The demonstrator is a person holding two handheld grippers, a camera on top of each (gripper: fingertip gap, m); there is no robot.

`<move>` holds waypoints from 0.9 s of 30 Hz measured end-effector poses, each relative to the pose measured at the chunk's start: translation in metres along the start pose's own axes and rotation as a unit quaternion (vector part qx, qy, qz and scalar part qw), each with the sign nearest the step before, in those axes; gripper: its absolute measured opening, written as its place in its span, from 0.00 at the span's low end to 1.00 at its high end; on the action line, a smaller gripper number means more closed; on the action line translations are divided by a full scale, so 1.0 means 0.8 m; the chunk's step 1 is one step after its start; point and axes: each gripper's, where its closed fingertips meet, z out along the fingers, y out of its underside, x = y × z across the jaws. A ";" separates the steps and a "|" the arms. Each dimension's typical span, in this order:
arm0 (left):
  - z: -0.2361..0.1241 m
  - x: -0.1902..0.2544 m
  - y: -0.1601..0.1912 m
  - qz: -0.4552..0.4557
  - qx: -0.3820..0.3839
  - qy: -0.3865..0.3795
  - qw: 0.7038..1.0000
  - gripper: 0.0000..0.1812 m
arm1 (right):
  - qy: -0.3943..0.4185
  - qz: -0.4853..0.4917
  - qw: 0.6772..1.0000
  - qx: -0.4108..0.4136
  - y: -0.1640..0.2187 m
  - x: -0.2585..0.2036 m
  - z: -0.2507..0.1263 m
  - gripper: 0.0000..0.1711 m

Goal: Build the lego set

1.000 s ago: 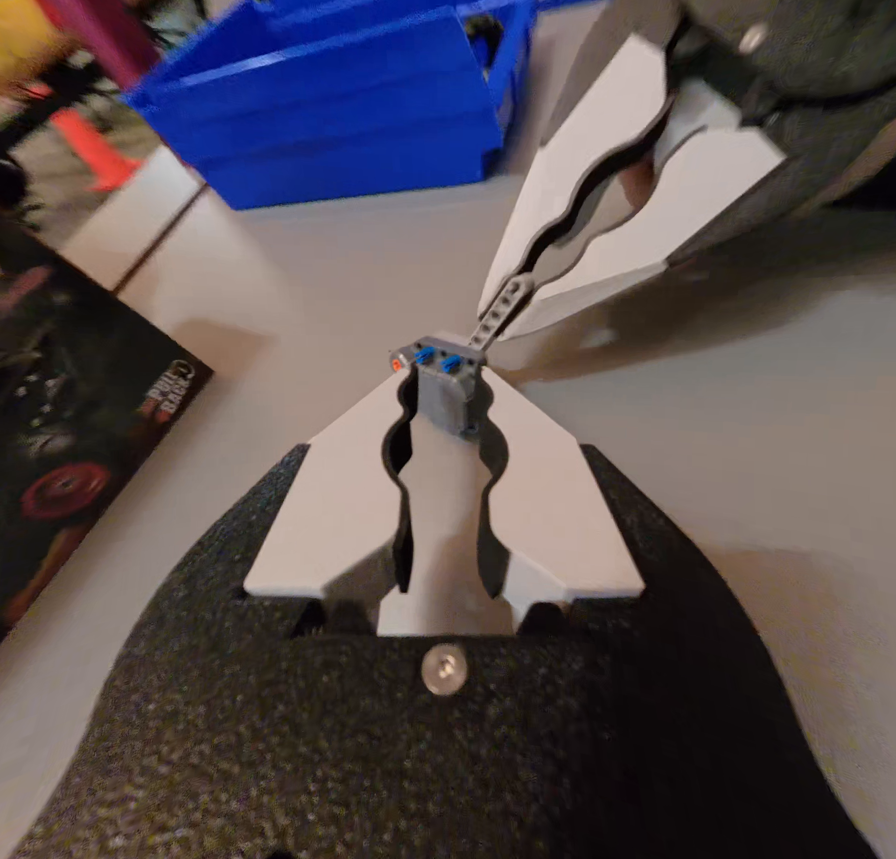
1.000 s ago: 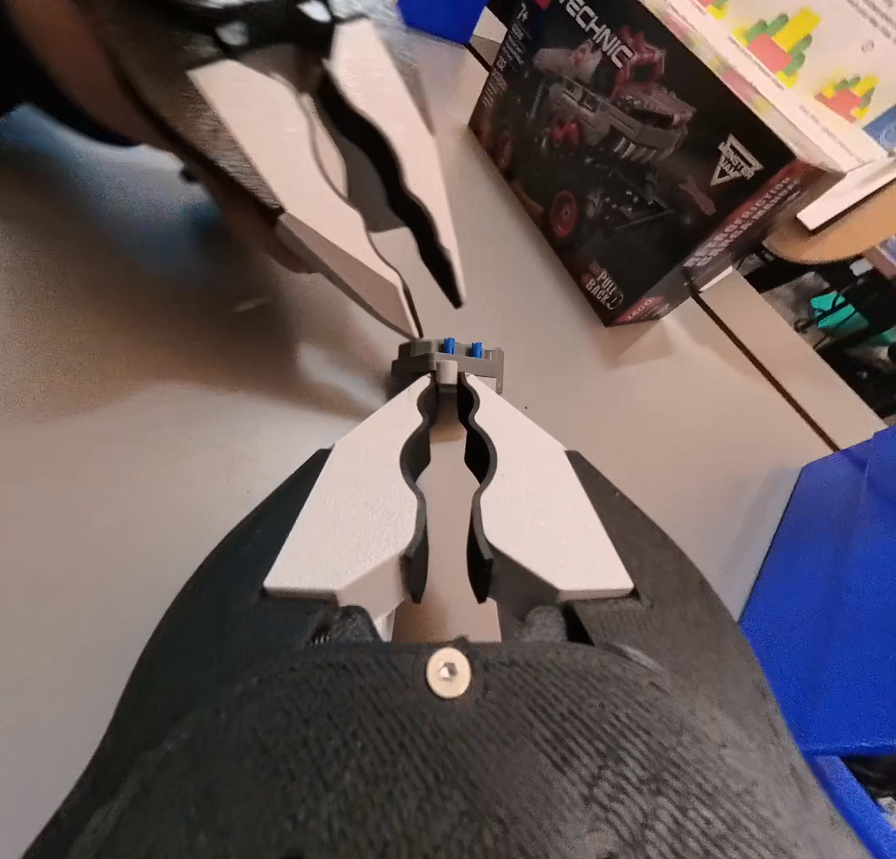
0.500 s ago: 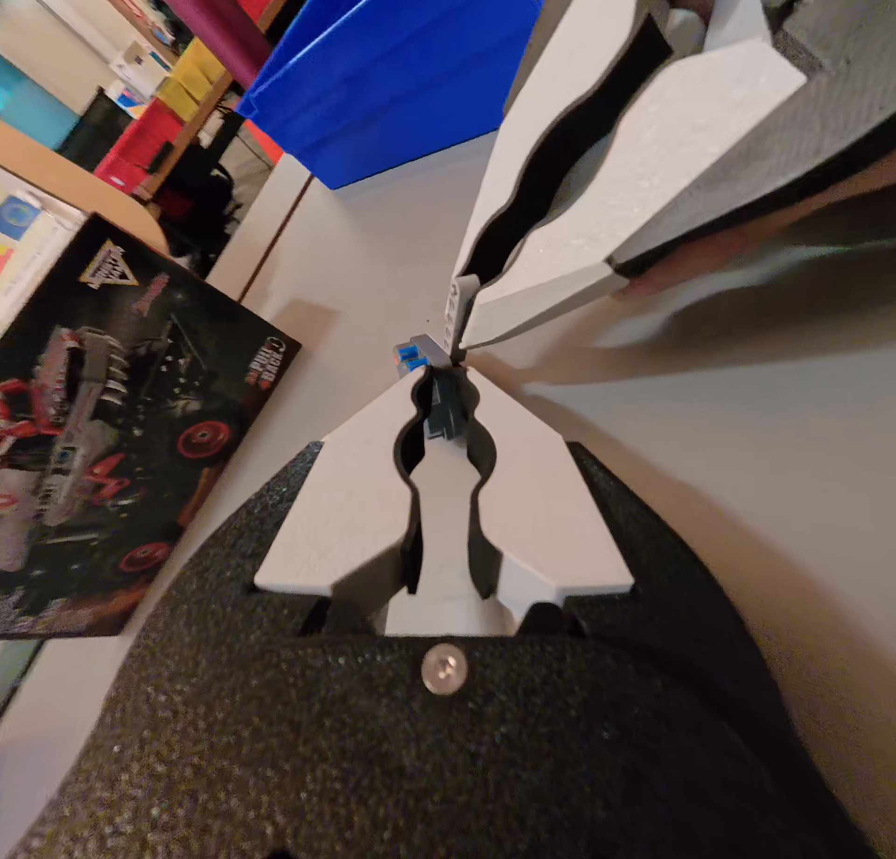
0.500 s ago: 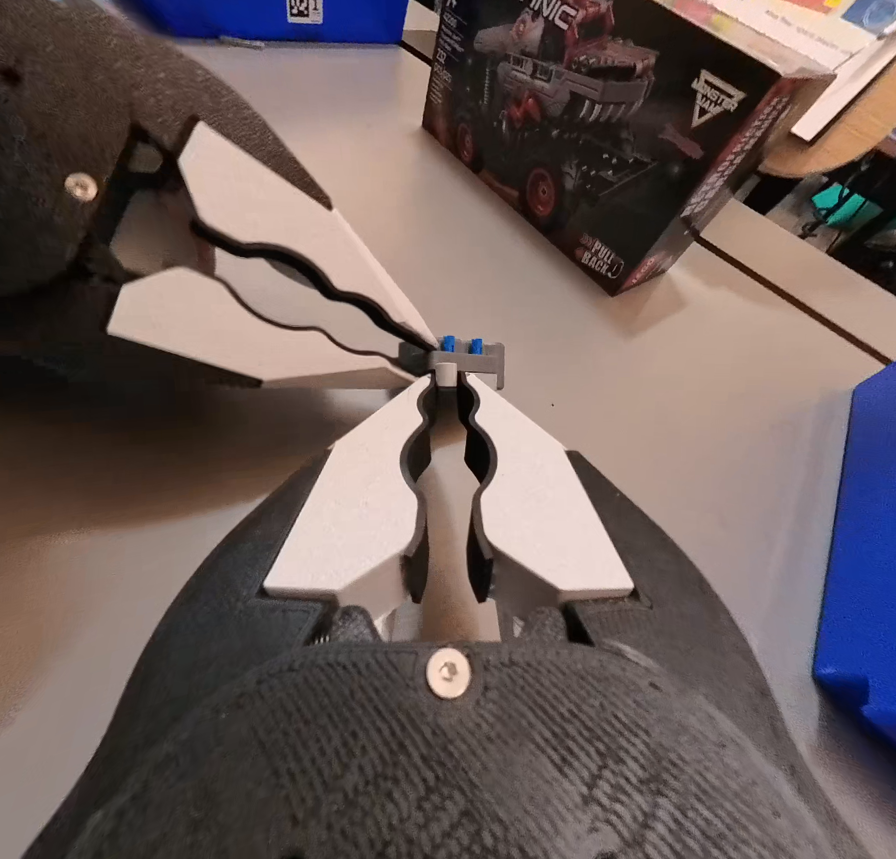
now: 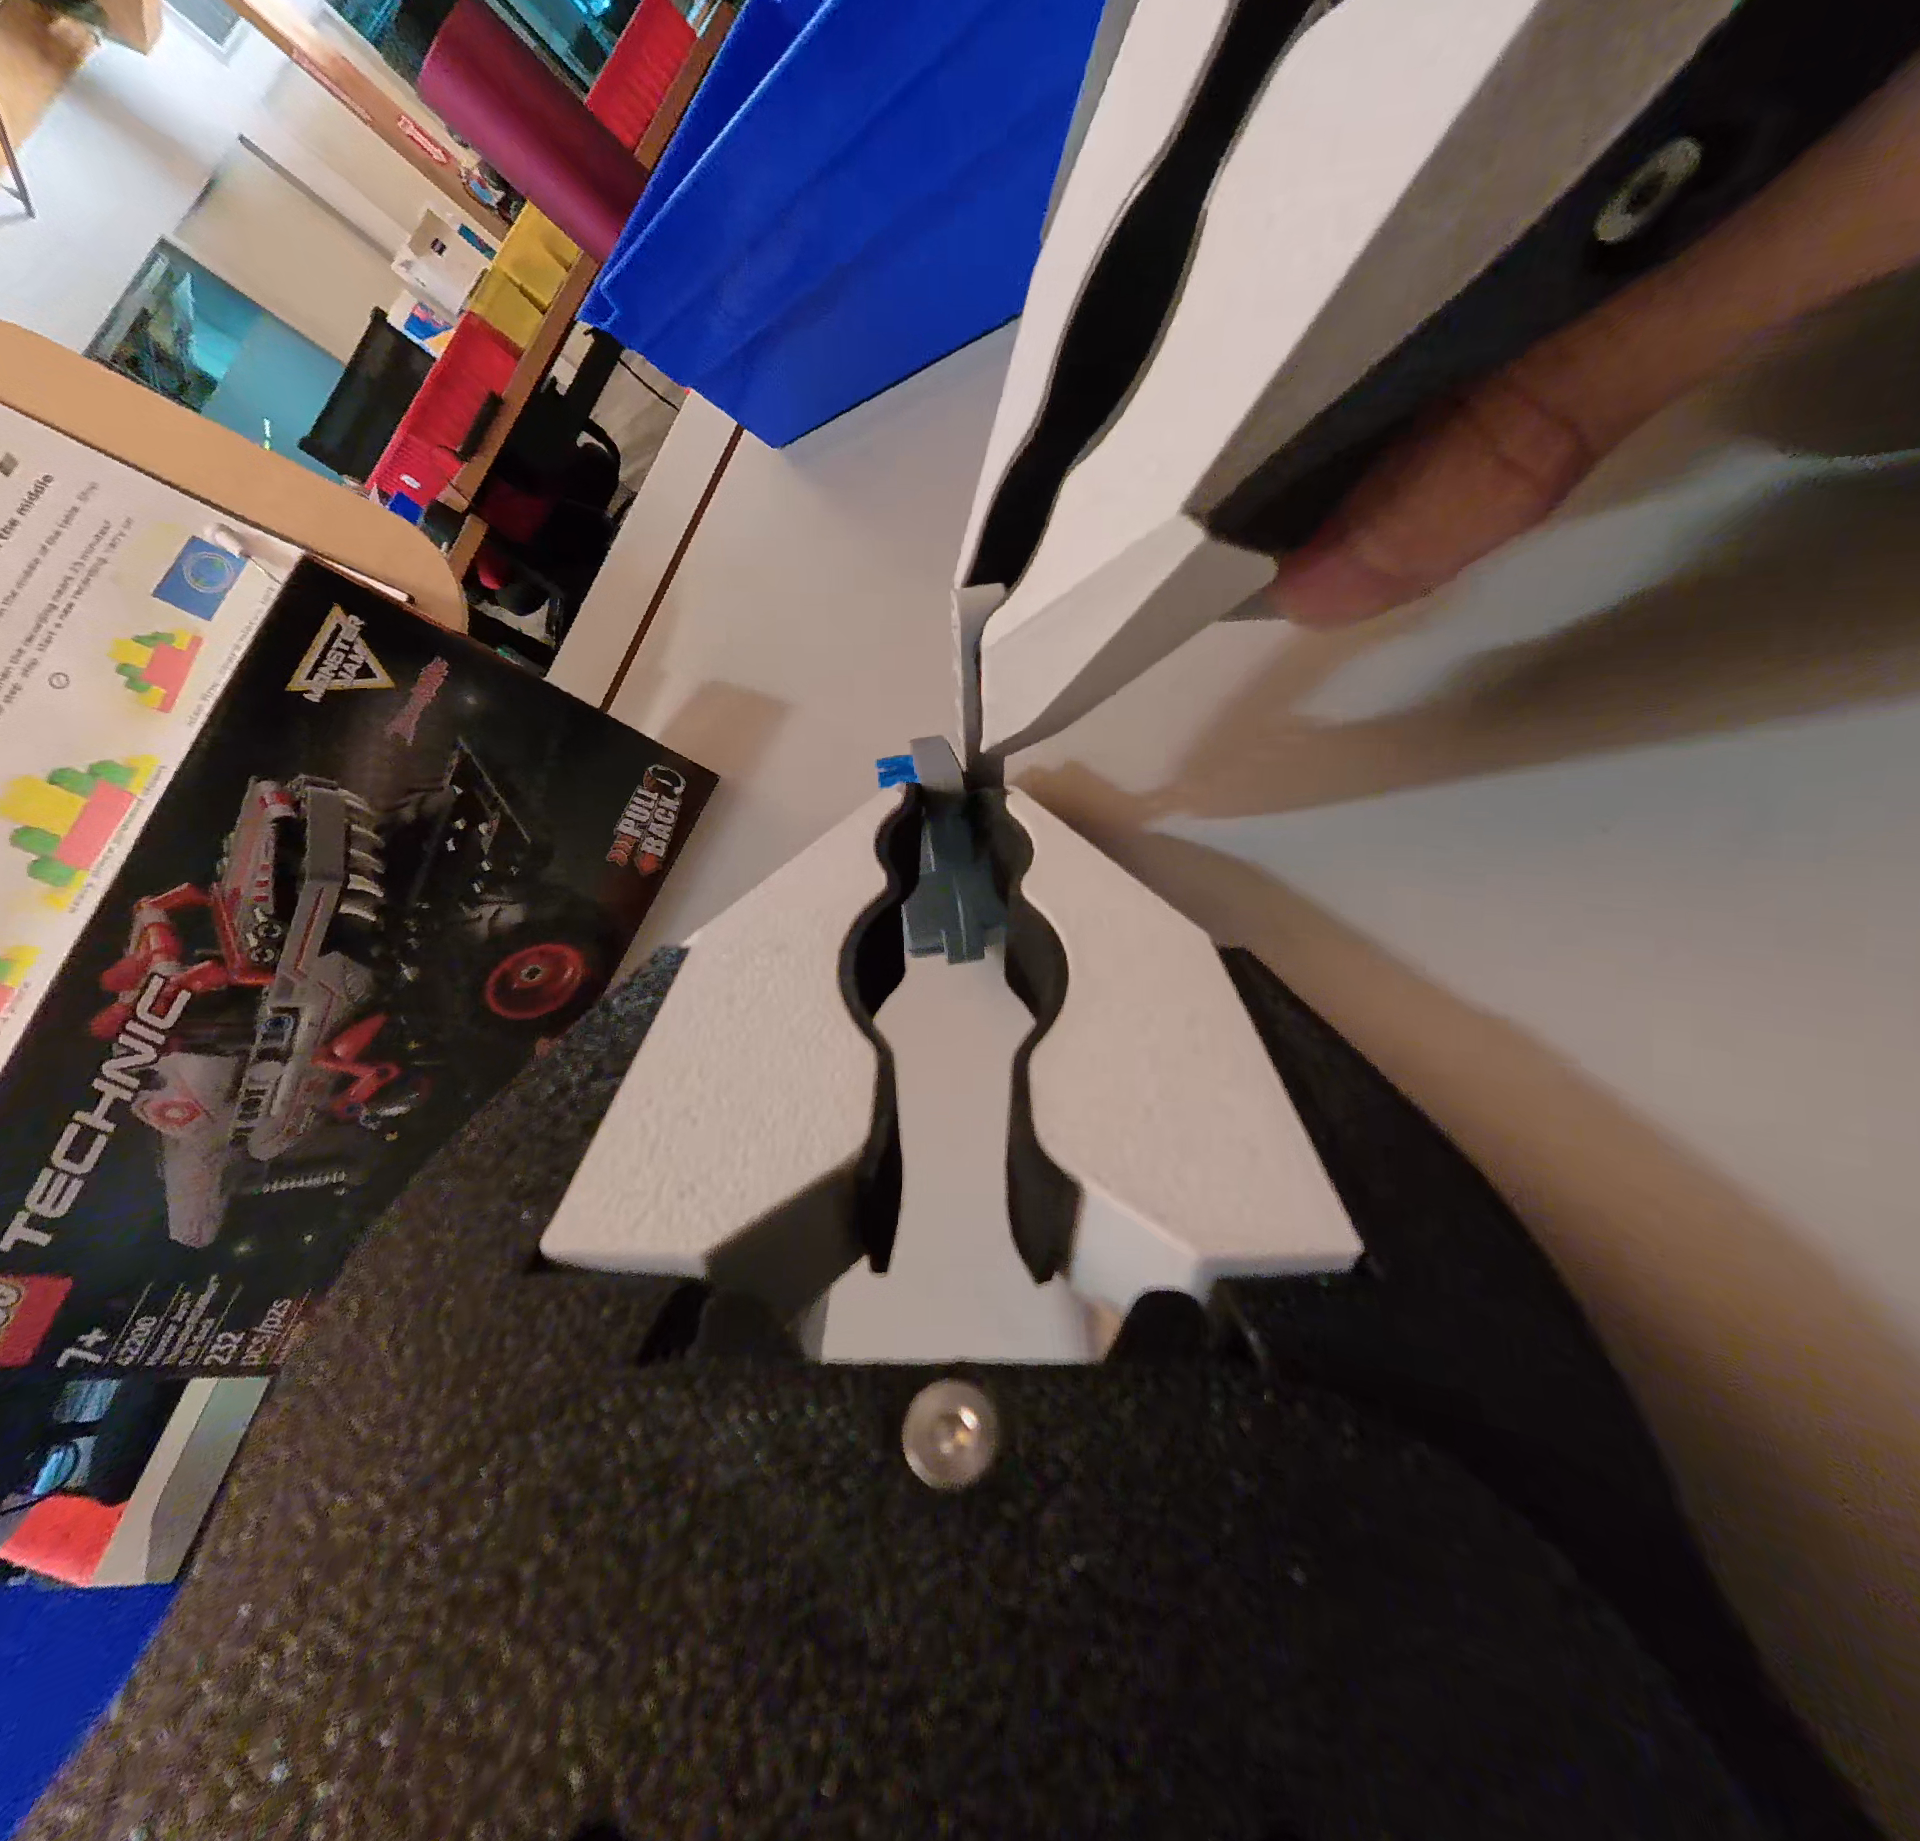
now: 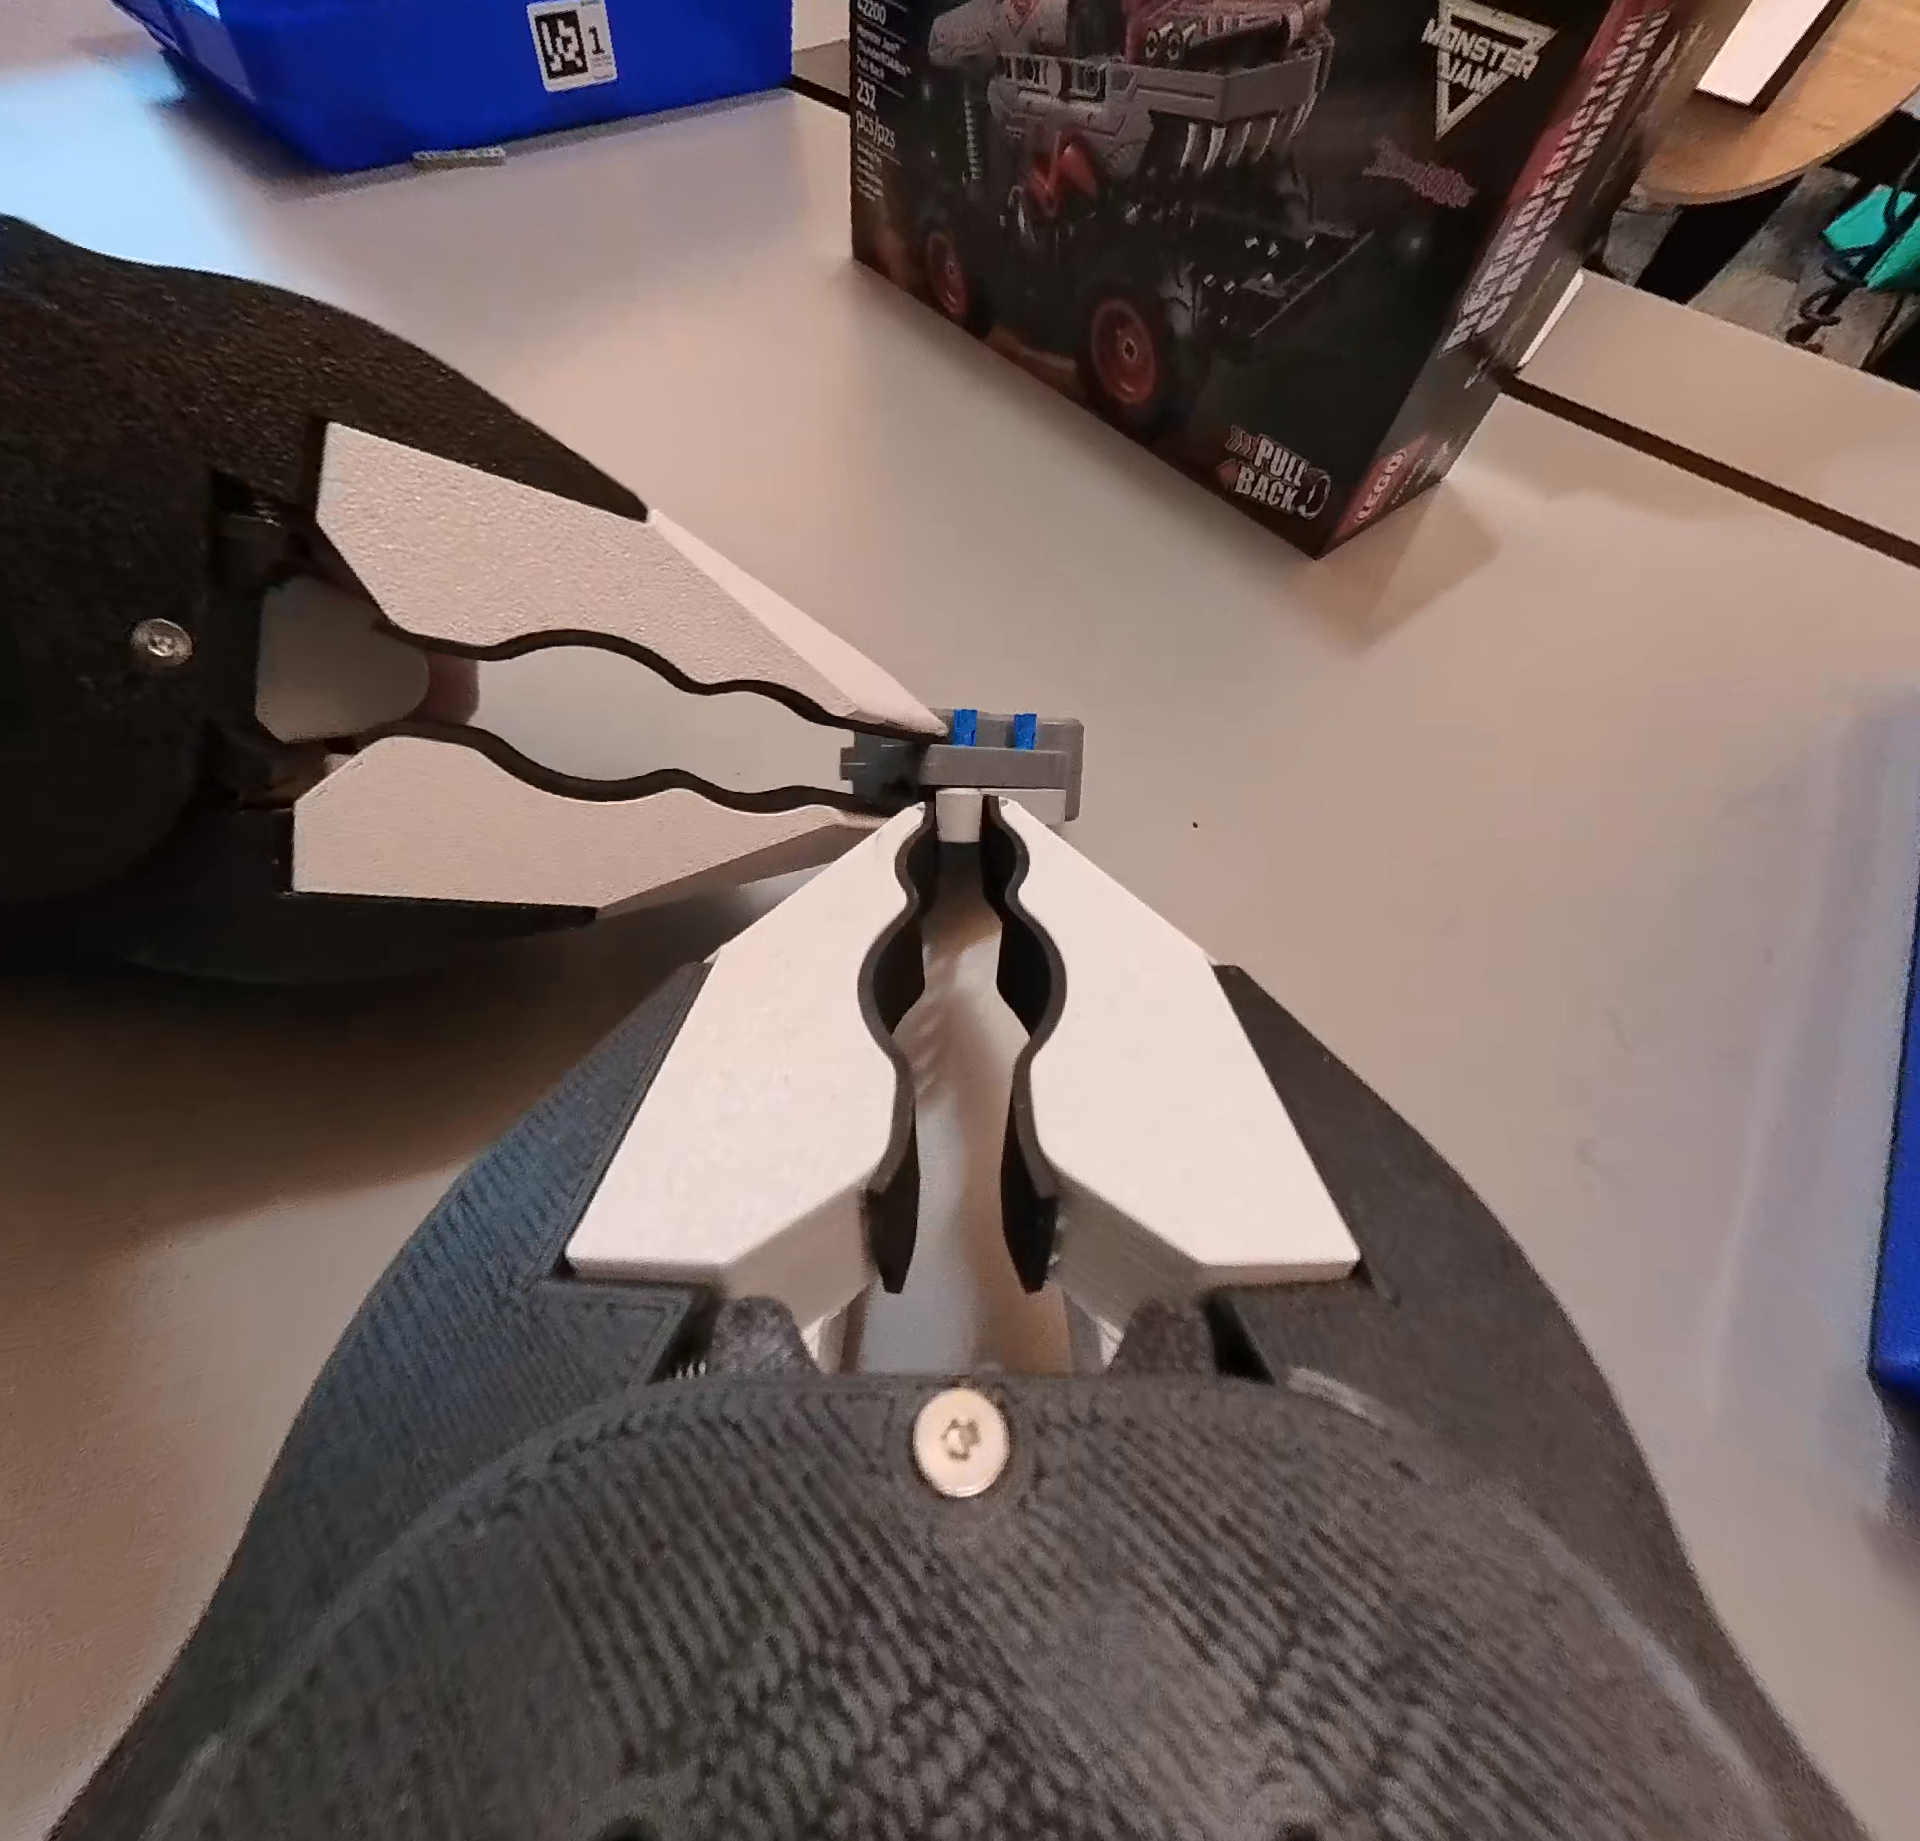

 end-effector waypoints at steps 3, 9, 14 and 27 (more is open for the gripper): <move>0.000 0.000 -0.001 -0.005 0.006 0.006 1.000 0.05 | -0.001 0.002 1.000 -0.003 0.002 0.002 0.000 0.04; 0.001 0.005 0.000 -0.003 0.005 0.022 1.000 0.13 | -0.005 -0.006 1.000 -0.007 0.002 -0.001 0.003 0.04; 0.001 -0.003 0.003 -0.016 0.001 0.009 1.000 0.04 | -0.003 -0.015 1.000 -0.009 0.002 -0.002 0.004 0.04; -0.001 -0.017 0.003 0.052 -0.011 -0.034 0.998 0.03 | 0.005 -0.036 0.999 0.009 -0.005 -0.003 0.005 0.04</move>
